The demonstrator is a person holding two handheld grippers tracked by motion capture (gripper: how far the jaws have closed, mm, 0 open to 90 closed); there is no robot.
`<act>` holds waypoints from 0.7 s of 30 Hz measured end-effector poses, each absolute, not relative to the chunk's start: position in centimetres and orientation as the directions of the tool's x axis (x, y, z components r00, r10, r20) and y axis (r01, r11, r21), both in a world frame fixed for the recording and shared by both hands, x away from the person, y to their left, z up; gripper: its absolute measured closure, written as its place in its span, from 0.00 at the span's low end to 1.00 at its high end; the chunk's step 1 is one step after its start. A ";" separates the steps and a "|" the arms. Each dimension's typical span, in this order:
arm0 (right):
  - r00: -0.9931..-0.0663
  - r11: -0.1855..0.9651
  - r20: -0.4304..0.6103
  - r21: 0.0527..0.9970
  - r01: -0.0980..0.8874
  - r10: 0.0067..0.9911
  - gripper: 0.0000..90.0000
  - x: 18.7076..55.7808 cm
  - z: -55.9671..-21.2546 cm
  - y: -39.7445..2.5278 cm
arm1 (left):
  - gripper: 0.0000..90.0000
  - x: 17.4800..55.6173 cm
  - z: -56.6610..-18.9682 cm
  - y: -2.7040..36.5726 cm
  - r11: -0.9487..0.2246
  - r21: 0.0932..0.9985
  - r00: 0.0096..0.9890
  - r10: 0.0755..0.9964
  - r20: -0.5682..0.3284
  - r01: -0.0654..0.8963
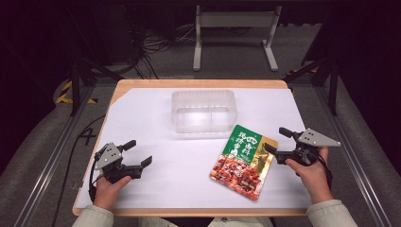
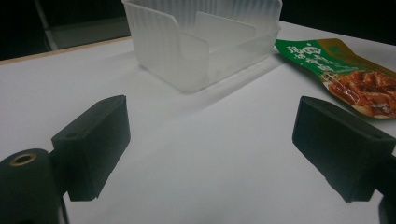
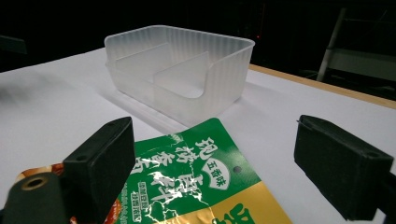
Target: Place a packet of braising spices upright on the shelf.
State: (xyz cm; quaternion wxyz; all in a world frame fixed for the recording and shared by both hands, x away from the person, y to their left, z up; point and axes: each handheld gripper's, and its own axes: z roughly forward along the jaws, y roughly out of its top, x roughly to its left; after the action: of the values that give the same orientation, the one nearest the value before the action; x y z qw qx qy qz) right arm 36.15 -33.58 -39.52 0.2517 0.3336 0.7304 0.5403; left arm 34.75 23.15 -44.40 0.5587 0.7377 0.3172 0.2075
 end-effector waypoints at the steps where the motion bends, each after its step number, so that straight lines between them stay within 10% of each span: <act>1: -0.651 0.197 -0.008 0.956 0.218 0.759 0.14 36.3 -39.4 -33.6 | 0.13 34.7 -44.4 23.2 -0.174 0.956 0.713 0.700 -0.048 0.236; 21: -0.607 0.219 -0.015 0.939 0.264 0.795 0.14 39.4 -36.9 -35.0 | 0.14 34.8 -44.4 23.2 -0.181 0.955 0.712 0.700 -0.044 0.237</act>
State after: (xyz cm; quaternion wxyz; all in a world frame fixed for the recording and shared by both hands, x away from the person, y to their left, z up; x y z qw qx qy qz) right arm 39.36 -35.03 -36.85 0.2597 0.3594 0.7364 0.5110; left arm 34.78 23.19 -44.39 0.5560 0.7397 0.3167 0.2086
